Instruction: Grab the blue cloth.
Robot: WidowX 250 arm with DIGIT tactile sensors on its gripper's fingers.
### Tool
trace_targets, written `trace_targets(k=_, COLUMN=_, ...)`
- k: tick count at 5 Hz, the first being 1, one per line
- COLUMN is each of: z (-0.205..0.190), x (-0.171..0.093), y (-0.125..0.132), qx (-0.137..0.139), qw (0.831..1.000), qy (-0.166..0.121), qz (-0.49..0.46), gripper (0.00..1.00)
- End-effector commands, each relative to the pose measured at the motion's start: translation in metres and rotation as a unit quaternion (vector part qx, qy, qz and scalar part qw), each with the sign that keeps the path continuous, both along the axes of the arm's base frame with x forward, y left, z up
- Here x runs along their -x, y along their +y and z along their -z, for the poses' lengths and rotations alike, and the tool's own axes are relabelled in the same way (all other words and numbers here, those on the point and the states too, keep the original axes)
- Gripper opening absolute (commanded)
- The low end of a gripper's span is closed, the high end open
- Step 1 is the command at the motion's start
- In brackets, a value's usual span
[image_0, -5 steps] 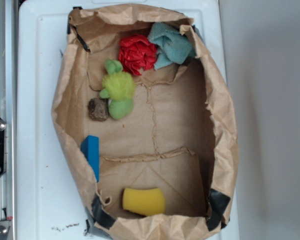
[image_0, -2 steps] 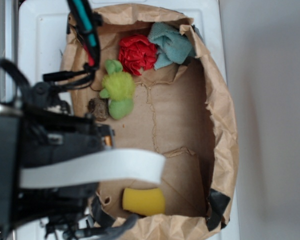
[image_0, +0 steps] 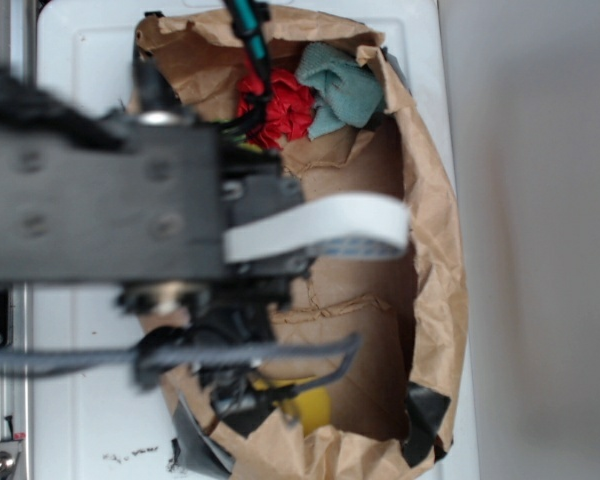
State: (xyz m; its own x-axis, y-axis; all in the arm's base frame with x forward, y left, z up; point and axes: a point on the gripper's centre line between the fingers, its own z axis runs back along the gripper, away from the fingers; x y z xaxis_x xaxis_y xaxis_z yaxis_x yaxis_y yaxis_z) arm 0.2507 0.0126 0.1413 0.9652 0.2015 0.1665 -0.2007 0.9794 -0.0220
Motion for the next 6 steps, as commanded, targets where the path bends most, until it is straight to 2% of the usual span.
trace_targets(k=1, z=-0.012, x=-0.040, y=0.022, qx=0.004, qw=0.998, qy=-0.038, qz=-0.041, gripper=1.00)
trace_targets(k=2, z=0.000, x=-0.047, y=0.028, qx=-0.004, qw=0.999, qy=-0.028, qz=-0.045, gripper=1.00)
trace_targets(k=3, z=0.021, x=-0.046, y=0.027, qx=-0.028, qw=0.997, qy=-0.053, qz=-0.044, gripper=1.00)
trace_targets(k=4, z=0.036, x=-0.051, y=0.027, qx=-0.034, qw=0.995, qy=-0.082, qz=-0.047, gripper=1.00)
trace_targets(k=6, z=0.048, x=-0.064, y=0.031, qx=-0.067, qw=0.991, qy=-0.093, qz=-0.063, gripper=1.00)
